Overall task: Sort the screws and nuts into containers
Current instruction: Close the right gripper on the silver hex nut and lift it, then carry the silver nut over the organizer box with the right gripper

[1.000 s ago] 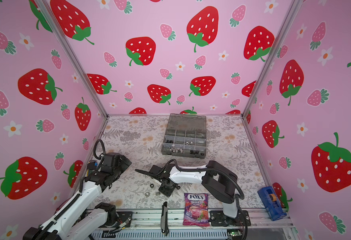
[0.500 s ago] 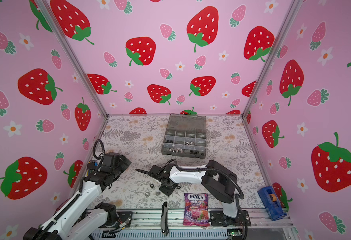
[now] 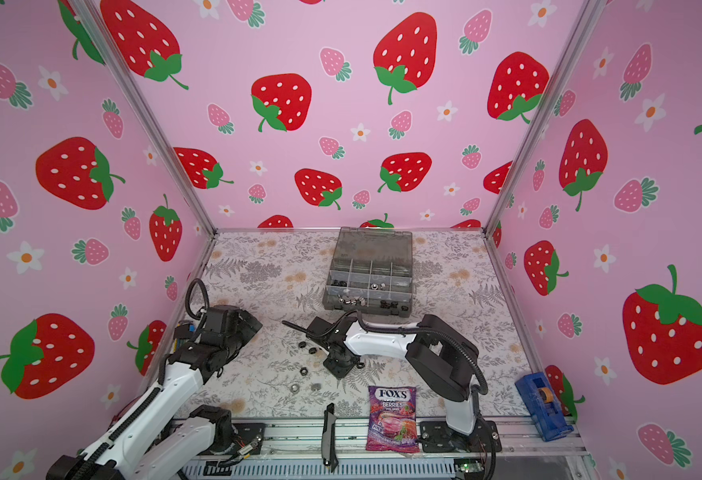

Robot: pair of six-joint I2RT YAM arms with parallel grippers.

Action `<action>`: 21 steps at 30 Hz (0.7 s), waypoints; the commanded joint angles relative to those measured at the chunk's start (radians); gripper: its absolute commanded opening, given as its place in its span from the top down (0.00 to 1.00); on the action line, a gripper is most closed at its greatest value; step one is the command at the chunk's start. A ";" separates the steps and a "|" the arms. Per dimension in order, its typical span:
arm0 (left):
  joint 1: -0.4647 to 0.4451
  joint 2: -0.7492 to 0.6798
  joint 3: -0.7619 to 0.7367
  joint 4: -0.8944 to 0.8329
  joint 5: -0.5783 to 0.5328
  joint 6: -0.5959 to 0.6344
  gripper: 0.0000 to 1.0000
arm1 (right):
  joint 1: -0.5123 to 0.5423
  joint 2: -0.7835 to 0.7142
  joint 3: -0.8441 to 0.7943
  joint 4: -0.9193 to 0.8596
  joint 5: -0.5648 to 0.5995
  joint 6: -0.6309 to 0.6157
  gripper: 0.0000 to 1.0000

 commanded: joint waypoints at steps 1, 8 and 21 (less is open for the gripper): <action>0.005 0.000 -0.002 -0.008 -0.003 -0.003 0.01 | -0.036 -0.076 0.004 0.029 0.045 0.034 1.00; 0.005 0.024 0.015 0.002 0.013 0.014 0.01 | -0.173 -0.160 0.050 0.075 0.108 0.039 1.00; 0.004 0.056 0.042 0.054 0.058 0.057 0.01 | -0.494 -0.125 0.165 0.199 0.146 0.045 1.00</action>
